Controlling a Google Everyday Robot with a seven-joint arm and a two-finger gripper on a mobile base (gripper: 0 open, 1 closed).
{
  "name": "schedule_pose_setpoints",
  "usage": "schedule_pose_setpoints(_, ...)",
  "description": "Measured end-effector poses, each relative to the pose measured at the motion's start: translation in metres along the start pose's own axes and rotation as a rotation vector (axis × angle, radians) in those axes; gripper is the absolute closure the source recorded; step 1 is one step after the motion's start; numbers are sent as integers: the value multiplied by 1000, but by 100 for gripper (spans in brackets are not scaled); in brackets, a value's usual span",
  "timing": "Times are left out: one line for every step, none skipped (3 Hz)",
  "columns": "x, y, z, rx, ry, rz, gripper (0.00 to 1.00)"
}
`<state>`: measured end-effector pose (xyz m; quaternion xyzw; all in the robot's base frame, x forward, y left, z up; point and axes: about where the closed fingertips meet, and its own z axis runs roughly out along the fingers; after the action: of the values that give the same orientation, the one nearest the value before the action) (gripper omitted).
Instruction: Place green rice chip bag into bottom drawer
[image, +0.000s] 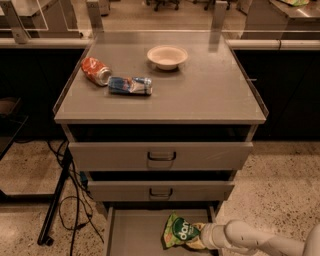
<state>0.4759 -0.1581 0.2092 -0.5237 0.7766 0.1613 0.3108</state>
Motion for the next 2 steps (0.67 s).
schedule_pose_setpoints(0, 0, 0, -1, 0, 0, 100)
schedule_pose_setpoints(2, 6, 24, -35, 0, 3, 100)
